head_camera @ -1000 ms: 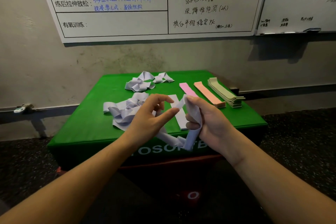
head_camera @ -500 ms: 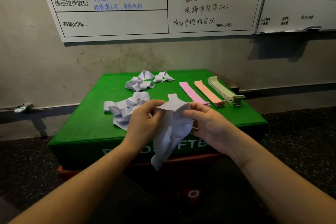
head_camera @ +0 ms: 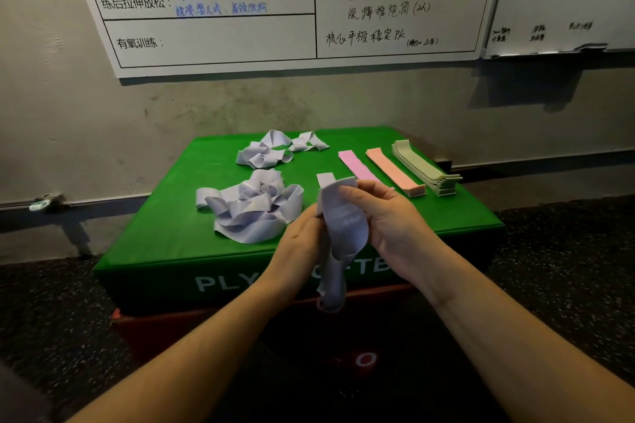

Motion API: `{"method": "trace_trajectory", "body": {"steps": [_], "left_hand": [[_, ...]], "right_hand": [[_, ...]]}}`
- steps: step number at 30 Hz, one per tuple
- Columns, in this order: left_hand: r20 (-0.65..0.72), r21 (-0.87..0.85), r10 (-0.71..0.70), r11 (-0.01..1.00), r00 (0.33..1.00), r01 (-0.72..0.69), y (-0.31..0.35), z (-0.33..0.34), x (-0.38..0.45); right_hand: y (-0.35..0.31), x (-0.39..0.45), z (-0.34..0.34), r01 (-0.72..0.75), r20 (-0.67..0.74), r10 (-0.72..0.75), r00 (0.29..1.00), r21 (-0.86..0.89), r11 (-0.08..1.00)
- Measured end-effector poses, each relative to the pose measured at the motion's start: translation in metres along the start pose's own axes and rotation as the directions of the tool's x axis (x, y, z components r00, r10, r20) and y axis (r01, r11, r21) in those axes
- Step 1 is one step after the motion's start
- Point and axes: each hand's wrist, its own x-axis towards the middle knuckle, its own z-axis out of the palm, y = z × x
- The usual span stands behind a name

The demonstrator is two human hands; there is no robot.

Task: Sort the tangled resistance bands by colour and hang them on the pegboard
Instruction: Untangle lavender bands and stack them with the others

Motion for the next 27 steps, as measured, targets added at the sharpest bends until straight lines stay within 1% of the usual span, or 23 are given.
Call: {"method": "trace_trajectory", "body": {"steps": [2, 3, 4, 5, 6, 8, 9, 10, 12, 15, 16, 18, 20, 22, 24, 25, 27], "left_hand": [[0.048, -0.137, -0.146, 0.979, 0.988, 0.151, 0.003, 0.003, 0.004], [0.064, -0.175, -0.154, 0.971, 0.986, 0.163, 0.001, 0.003, 0.005], [0.068, -0.185, -0.124, 0.973, 0.990, 0.135, 0.001, 0.004, 0.002], [0.075, -0.169, -0.076, 0.982, 0.994, 0.088, -0.002, 0.004, -0.004], [0.071, -0.117, -0.064, 0.991, 0.995, 0.072, -0.003, 0.004, -0.009], [0.063, -0.019, -0.102, 0.994, 0.993, 0.103, -0.004, 0.006, -0.014], [0.043, 0.005, -0.140, 0.990, 0.989, 0.140, -0.008, 0.008, -0.011], [0.017, -0.007, -0.180, 0.984, 0.983, 0.180, -0.008, 0.009, -0.012], [-0.061, -0.089, -0.265, 0.962, 0.962, 0.260, -0.009, 0.008, -0.006], [-0.061, -0.354, -0.347, 0.884, 0.936, 0.305, -0.009, 0.005, -0.002], [-0.063, -0.422, -0.368, 0.852, 0.928, 0.310, -0.008, 0.004, 0.000], [-0.079, -0.525, -0.398, 0.796, 0.914, 0.301, -0.008, 0.000, 0.005], [-0.079, -0.608, -0.419, 0.739, 0.904, 0.289, -0.006, -0.002, 0.007], [-0.084, -0.661, -0.429, 0.700, 0.900, 0.272, -0.007, -0.004, 0.008], [-0.099, -0.668, -0.422, 0.699, 0.901, 0.254, -0.007, -0.006, 0.007], [-0.108, -0.659, -0.421, 0.709, 0.901, 0.252, -0.007, -0.005, 0.007], [-0.160, -0.611, -0.431, 0.749, 0.888, 0.254, -0.011, -0.004, 0.008]], "right_hand": [[-0.001, 0.000, 0.001, 0.010, -0.033, -0.011, 0.999, -0.029, 1.000], [-0.002, 0.001, 0.001, 0.021, -0.040, -0.023, 0.999, -0.050, 0.999], [-0.002, 0.001, 0.001, 0.036, -0.048, -0.040, 0.998, -0.081, 0.996], [-0.001, 0.002, 0.001, 0.052, -0.055, -0.059, 0.997, -0.115, 0.992], [0.000, 0.003, 0.001, 0.058, -0.060, -0.067, 0.996, -0.143, 0.988], [0.001, 0.003, 0.001, 0.055, -0.050, -0.065, 0.997, -0.181, 0.982], [0.003, 0.003, 0.001, 0.061, -0.041, -0.071, 0.997, -0.205, 0.977], [0.004, 0.002, 0.002, 0.066, -0.037, -0.077, 0.996, -0.233, 0.970], [0.008, 0.000, 0.001, 0.080, -0.066, -0.105, 0.992, -0.306, 0.949], [0.021, -0.003, -0.010, 0.100, -0.086, -0.148, 0.985, -0.412, 0.906], [0.027, -0.005, -0.016, 0.082, -0.087, -0.136, 0.987, -0.453, 0.888], [0.038, -0.009, -0.027, -0.011, -0.116, -0.058, 0.992, -0.525, 0.851], [0.048, -0.015, -0.035, -0.117, -0.121, 0.061, 0.991, -0.537, 0.836], [0.052, -0.022, -0.037, -0.190, -0.089, 0.169, 0.982, -0.531, 0.825], [0.056, -0.026, -0.039, -0.229, -0.062, 0.233, 0.970, -0.535, 0.813], [0.058, -0.027, -0.041, -0.228, -0.056, 0.237, 0.970, -0.558, 0.798], [0.060, -0.028, -0.045, -0.185, -0.079, 0.178, 0.981, -0.664, 0.725]]}}
